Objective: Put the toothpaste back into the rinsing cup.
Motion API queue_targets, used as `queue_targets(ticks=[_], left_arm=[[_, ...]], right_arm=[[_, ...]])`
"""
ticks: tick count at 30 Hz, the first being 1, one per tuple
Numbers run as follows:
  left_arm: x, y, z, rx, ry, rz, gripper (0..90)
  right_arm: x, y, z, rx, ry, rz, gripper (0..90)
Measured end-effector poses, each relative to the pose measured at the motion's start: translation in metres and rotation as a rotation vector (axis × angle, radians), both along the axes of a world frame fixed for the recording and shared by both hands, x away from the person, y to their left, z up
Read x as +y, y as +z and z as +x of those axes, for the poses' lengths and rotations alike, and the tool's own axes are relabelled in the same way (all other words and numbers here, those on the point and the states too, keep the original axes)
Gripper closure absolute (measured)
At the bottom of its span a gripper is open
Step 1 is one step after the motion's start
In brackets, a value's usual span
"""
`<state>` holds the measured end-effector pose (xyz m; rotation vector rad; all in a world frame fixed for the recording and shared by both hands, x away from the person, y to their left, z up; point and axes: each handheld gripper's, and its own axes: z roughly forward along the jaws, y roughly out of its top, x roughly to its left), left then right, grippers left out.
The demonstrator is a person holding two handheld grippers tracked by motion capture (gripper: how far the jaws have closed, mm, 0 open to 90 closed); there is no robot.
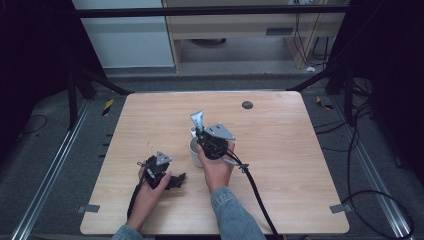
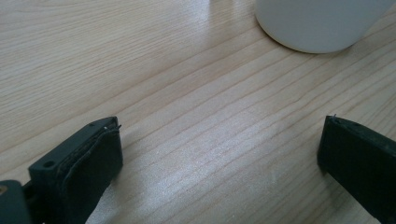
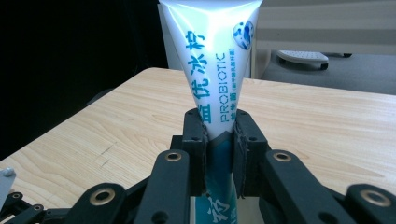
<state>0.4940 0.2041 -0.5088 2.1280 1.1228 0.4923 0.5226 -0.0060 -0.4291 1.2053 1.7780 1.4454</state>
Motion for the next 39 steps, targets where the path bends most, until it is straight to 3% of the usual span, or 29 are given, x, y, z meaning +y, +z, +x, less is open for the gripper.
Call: queue_targets(ticks=[26, 39], left_arm=[[0.0, -0.0001, 0.0002, 0.0, -0.002, -0.001, 0.0], [0.0, -0.0001, 0.0003, -0.001, -0.002, -0.001, 0.0]], right_arm=[[-0.0038, -0.0058, 0.004, 0.037, 0.018, -0.003, 75.7], [-0.0062, -0.0046, 0.0059, 0.052, 0.03, 0.004, 70.0]])
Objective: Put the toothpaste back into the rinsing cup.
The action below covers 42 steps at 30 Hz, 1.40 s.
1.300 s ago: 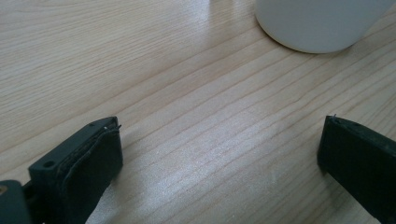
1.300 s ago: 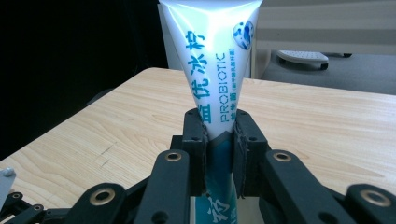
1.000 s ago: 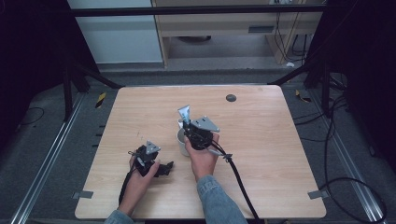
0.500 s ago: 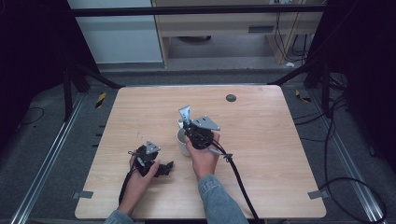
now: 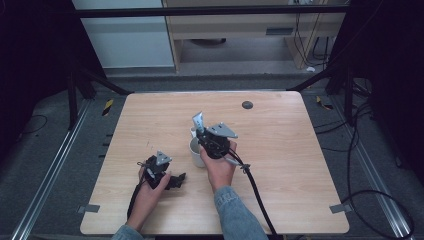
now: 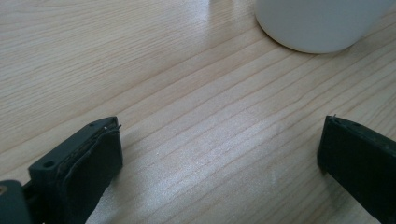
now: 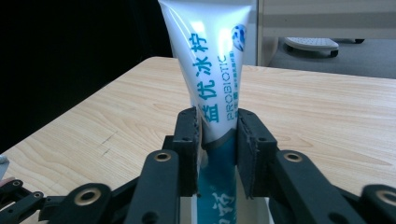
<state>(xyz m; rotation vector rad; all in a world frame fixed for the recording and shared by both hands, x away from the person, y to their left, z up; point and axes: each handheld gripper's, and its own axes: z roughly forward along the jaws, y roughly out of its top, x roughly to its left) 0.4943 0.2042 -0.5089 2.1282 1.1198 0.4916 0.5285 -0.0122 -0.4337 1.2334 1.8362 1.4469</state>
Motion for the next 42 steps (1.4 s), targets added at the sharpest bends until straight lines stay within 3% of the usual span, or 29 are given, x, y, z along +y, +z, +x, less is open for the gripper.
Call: queue_targets(ticks=[23, 42], left_arm=[[0.0, 0.0, 0.0, 0.0, 0.0, 0.0, 0.0], [0.0, 0.0, 0.0, 0.0, 0.0, 0.0, 0.0]], right_arm=[[0.001, 0.002, -0.001, -0.007, 0.0, -0.026, 56.1], [-0.001, 0.01, -0.005, -0.004, 0.006, -0.107, 33.4]])
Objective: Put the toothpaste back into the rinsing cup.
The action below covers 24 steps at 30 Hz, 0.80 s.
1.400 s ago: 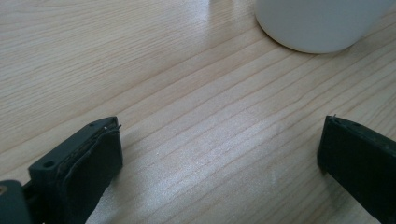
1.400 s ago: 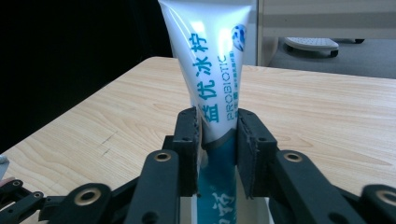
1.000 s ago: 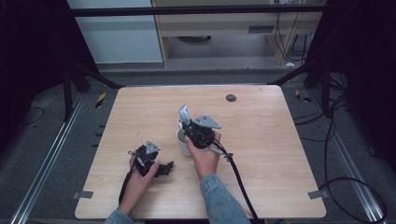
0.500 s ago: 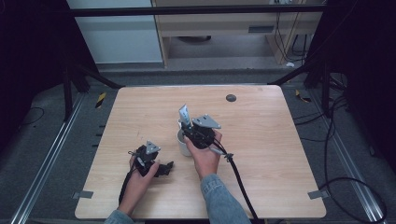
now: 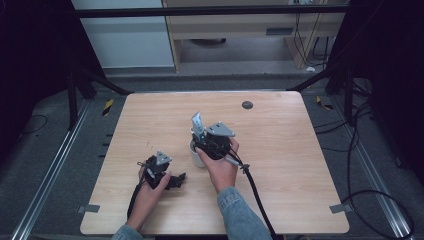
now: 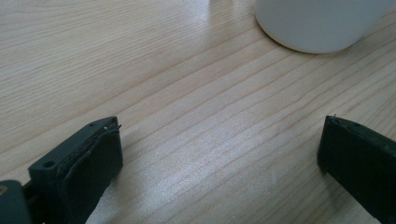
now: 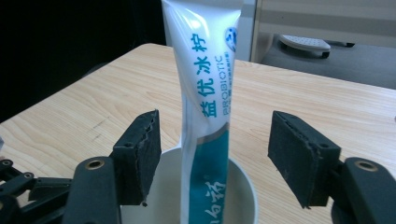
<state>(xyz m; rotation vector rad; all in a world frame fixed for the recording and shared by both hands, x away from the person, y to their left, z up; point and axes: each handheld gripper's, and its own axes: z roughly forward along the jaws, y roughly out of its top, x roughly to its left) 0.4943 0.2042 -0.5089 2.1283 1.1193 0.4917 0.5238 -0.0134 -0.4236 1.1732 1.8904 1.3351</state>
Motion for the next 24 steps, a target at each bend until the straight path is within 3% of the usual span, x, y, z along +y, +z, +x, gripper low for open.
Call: queue_targets(ticks=[9, 15, 21, 24], left_arm=[[0.0, 0.0, 0.0, 0.0, 0.0, 0.0, 0.0], [0.0, 0.0, 0.0, 0.0, 0.0, 0.0, 0.0], [0.0, 0.0, 0.0, 0.0, 0.0, -0.001, 0.0], [0.0, 0.0, 0.0, 0.0, 0.0, 0.0, 0.0]], right_arm=[[-0.003, 0.006, -0.001, 0.019, 0.028, -0.035, 23.4], [-0.007, 0.009, -0.003, 0.045, 0.036, -0.084, 14.8], [-0.018, 0.016, -0.006, 0.067, 0.03, -0.118, 9.7], [-0.028, 0.021, -0.007, 0.08, 0.061, -0.132, 7.0]])
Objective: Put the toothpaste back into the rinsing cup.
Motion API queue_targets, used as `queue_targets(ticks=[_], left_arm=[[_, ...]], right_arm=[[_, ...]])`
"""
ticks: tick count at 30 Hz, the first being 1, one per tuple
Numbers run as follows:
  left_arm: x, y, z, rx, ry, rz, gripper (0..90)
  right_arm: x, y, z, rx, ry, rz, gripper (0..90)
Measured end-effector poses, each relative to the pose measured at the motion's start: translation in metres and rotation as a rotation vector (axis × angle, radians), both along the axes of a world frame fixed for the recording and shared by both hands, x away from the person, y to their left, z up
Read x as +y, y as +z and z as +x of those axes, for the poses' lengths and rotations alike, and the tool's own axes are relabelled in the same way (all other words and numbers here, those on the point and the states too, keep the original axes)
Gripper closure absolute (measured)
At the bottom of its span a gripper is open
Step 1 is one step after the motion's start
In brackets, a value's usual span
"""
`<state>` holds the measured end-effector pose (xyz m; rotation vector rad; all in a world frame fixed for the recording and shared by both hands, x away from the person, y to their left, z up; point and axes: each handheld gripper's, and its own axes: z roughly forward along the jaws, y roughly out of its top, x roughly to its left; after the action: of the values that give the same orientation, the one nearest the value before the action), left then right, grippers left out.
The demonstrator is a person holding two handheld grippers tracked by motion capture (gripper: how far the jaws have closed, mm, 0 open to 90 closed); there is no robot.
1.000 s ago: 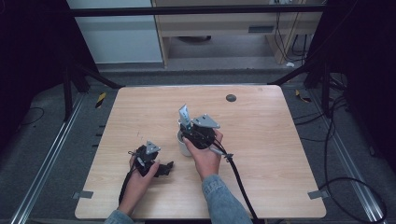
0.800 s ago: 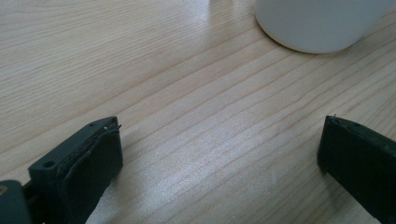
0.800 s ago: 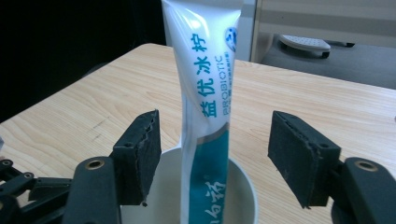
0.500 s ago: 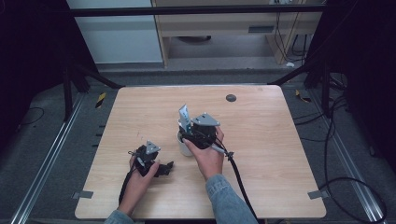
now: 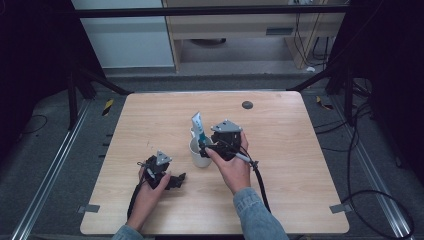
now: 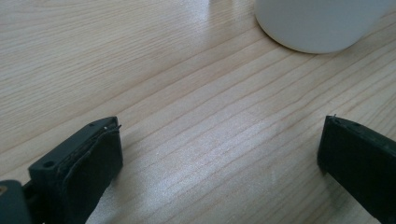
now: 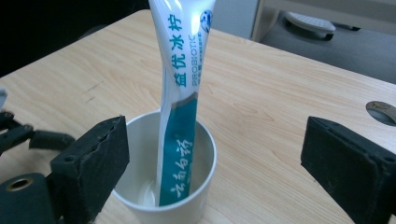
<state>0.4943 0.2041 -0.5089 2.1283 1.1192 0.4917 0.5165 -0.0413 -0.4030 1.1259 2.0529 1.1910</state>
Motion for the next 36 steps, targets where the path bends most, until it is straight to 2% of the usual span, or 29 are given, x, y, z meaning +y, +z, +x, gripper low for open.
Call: queue_targets(ticks=[3, 9, 18, 22, 26, 36], left_arm=[[0.0, 0.0, 0.0, 0.0, 0.0, 0.0, 0.0], [0.0, 0.0, 0.0, 0.0, 0.0, 0.0, 0.0], [0.0, 0.0, -0.001, -0.001, 0.0, 0.001, 0.0], [0.0, 0.0, -0.001, 0.0, 0.0, 0.001, 0.0], [0.0, 0.0, -0.001, 0.0, 0.001, 0.001, 0.0], [0.0, 0.0, -0.001, 0.0, 0.001, 0.001, 0.0]], right_arm=[[-0.007, 0.002, -0.002, 0.009, 0.024, -0.019, 6.4], [-0.018, 0.004, -0.005, 0.019, 0.031, -0.051, 6.9], [-0.045, 0.005, -0.009, 0.026, 0.002, -0.1, 8.0], [-0.054, 0.006, -0.009, 0.036, -0.009, -0.104, 8.3], [-0.069, 0.006, -0.009, 0.036, -0.023, -0.138, 9.2], [-0.108, -0.008, -0.014, 0.058, -0.049, -0.163, 12.0]])
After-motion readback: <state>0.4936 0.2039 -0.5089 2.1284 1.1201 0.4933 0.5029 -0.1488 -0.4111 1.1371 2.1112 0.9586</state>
